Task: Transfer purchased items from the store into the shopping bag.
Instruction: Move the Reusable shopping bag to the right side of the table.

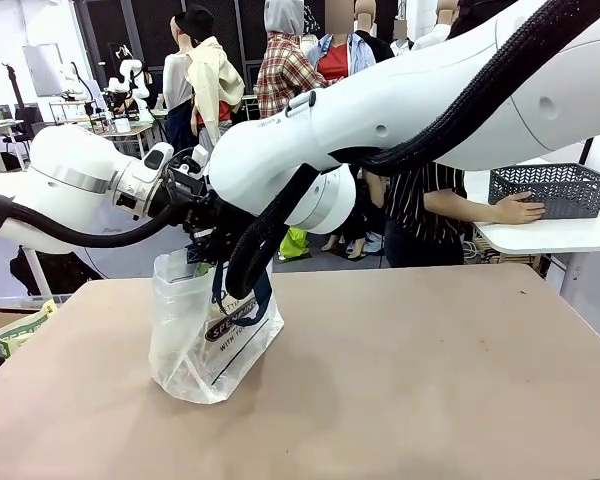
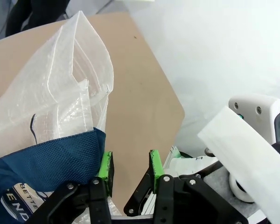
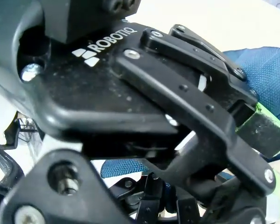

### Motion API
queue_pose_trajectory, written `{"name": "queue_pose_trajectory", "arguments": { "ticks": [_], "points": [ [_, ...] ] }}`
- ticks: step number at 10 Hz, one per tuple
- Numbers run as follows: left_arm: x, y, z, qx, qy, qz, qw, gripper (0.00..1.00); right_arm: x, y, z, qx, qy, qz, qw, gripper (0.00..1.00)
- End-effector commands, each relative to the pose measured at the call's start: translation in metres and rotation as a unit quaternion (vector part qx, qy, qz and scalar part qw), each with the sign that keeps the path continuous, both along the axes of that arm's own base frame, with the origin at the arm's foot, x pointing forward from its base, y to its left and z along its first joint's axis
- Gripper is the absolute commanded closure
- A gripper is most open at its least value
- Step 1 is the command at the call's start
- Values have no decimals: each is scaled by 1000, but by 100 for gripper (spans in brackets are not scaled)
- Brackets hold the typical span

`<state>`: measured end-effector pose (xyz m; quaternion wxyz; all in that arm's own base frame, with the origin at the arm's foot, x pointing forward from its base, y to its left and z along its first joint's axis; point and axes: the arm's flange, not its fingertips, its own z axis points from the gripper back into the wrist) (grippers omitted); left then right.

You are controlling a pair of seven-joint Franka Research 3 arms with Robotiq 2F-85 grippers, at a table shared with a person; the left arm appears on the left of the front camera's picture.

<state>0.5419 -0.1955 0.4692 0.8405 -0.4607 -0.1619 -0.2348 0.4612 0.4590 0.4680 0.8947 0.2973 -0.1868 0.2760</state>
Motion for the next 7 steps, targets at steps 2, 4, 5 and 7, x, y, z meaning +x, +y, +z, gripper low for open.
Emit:
{"name": "queue_pose_trajectory", "arguments": {
  "ticks": [2,4,5,7],
  "points": [
    [4,-12,-8,45,1,15,999,60,1,5,2,5,-1,15,1000,100],
    [6,-13,-10,53,4,19,998,97,0,5,2,7,-3,17,1000,100],
    [6,-13,-10,55,4,19,998,100,0,4,2,6,-3,16,1000,100],
    [7,-13,-12,64,6,24,998,100,0,4,2,7,-3,17,1000,100]
  ]
}}
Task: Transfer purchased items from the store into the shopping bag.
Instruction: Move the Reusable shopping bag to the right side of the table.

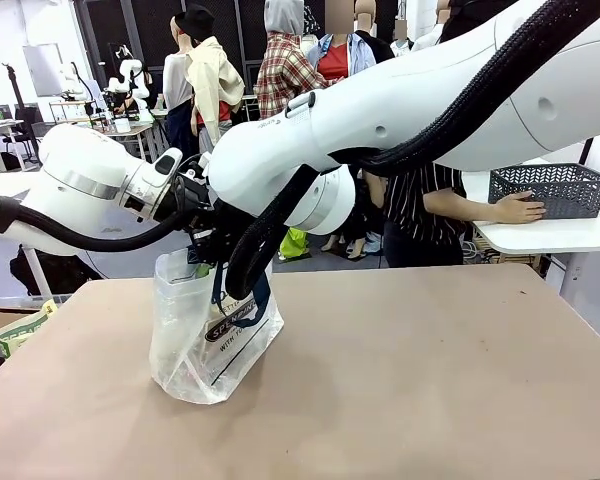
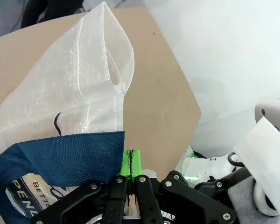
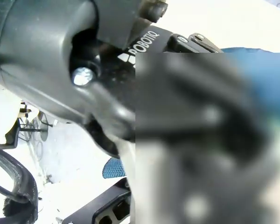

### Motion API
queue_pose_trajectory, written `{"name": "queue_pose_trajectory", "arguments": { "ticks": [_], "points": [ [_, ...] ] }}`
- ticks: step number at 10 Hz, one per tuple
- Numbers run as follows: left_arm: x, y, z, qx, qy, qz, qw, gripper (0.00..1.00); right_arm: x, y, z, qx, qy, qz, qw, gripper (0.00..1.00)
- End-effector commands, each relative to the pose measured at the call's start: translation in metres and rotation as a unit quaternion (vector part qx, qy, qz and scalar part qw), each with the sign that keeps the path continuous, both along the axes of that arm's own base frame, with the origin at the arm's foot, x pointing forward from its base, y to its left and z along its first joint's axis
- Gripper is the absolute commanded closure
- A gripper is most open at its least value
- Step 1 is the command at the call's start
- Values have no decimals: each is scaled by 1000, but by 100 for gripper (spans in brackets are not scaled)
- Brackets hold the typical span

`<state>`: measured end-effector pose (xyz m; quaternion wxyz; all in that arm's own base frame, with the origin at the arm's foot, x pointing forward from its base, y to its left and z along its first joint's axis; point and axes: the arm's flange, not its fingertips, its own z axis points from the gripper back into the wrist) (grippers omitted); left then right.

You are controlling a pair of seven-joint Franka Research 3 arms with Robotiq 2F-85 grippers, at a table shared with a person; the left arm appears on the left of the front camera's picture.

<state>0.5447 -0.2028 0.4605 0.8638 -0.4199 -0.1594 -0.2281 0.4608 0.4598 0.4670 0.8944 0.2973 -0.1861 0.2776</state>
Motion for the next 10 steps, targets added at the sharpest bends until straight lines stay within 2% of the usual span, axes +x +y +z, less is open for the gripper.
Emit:
{"name": "queue_pose_trajectory", "arguments": {
  "ticks": [1,6,8,9,10],
  "points": [
    [4,-5,-3,22,7,8,1000,100,0,3,3,8,-4,15,1000,100],
    [5,3,-1,25,8,21,999,100,-1,3,3,6,-5,12,1000,100],
    [0,5,5,18,-9,23,1000,100,0,4,3,5,-3,10,1000,100],
    [-2,6,9,16,-20,27,999,91,0,4,3,3,-3,10,1000,100],
    [-4,7,13,17,-27,25,999,71,1,5,3,0,-3,8,1000,100]
  ]
}}
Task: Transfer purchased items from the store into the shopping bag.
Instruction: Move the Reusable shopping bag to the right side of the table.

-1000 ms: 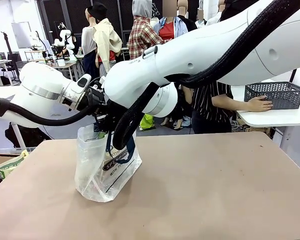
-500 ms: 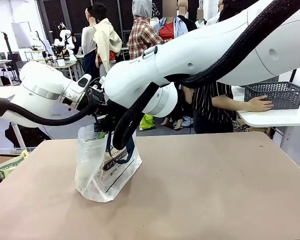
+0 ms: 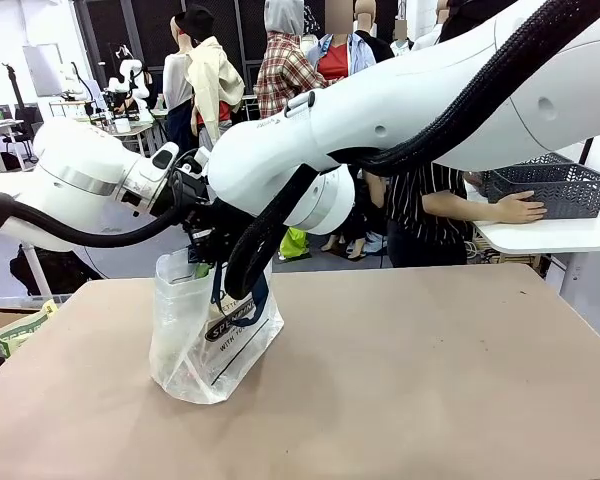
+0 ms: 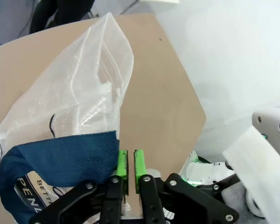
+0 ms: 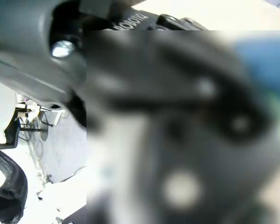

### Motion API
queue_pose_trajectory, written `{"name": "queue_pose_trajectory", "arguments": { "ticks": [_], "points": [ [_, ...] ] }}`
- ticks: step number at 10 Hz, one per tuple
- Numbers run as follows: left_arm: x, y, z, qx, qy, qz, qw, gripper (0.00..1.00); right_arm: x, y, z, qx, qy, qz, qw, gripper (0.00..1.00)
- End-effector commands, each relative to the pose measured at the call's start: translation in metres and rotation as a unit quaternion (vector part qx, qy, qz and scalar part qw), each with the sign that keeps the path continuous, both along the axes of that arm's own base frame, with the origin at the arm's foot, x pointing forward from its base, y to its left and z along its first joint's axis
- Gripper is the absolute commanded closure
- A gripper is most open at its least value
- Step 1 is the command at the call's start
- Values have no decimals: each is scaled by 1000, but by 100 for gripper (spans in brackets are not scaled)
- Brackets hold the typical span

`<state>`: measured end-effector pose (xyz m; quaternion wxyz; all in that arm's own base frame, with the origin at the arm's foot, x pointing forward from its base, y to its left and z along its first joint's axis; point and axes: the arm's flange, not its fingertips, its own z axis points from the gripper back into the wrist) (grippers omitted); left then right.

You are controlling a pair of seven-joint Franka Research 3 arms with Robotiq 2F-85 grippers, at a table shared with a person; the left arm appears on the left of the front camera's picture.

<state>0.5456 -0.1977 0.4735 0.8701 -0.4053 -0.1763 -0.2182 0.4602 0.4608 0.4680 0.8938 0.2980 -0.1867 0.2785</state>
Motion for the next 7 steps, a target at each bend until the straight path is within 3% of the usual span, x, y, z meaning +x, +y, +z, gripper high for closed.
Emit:
{"name": "queue_pose_trajectory", "arguments": {
  "ticks": [1,3,4,7],
  "points": [
    [-8,3,5,3,-22,6,1000,51,2,4,1,-1,-2,6,1000,100],
    [-17,3,16,15,-38,16,999,13,2,3,1,0,-2,5,1000,100],
    [-22,5,22,29,-54,29,998,6,2,3,1,1,-2,5,1000,100],
    [-28,19,40,43,-95,76,992,6,3,1,0,4,-2,4,1000,100]
  ]
}}
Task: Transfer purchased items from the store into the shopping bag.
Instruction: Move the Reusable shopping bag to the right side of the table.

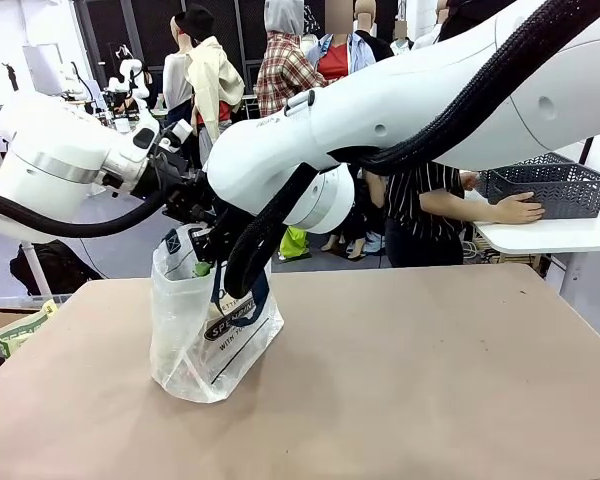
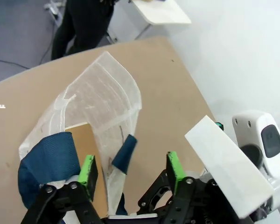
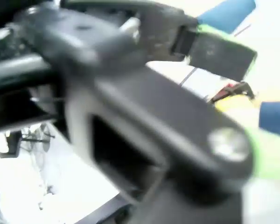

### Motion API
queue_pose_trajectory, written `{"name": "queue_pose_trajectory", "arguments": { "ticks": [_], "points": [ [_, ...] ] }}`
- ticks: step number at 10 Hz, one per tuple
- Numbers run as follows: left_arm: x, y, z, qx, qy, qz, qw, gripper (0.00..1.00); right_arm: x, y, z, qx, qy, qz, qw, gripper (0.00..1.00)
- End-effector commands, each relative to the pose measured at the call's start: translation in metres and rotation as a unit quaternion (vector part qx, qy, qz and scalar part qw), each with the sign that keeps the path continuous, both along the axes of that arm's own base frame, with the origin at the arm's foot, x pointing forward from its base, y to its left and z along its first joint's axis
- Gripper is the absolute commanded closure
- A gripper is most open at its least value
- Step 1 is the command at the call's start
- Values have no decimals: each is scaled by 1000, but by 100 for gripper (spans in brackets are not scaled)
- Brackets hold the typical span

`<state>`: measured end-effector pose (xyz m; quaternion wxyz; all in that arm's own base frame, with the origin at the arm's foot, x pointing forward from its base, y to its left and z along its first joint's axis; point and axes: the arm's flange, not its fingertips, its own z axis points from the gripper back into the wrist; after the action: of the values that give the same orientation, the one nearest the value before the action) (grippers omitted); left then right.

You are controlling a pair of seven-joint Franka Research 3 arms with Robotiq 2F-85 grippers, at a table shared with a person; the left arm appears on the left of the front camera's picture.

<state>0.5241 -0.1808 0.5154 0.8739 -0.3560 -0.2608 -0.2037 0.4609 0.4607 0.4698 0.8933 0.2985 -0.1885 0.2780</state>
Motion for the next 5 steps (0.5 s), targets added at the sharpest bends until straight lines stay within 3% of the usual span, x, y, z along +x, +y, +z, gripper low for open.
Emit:
{"name": "queue_pose_trajectory", "arguments": {
  "ticks": [1,5],
  "points": [
    [-9,3,-1,30,-18,35,999,6,1,1,-2,3,1,4,1000,100],
    [-16,9,11,29,-54,55,997,6,3,0,-3,1,2,2,1000,100]
  ]
}}
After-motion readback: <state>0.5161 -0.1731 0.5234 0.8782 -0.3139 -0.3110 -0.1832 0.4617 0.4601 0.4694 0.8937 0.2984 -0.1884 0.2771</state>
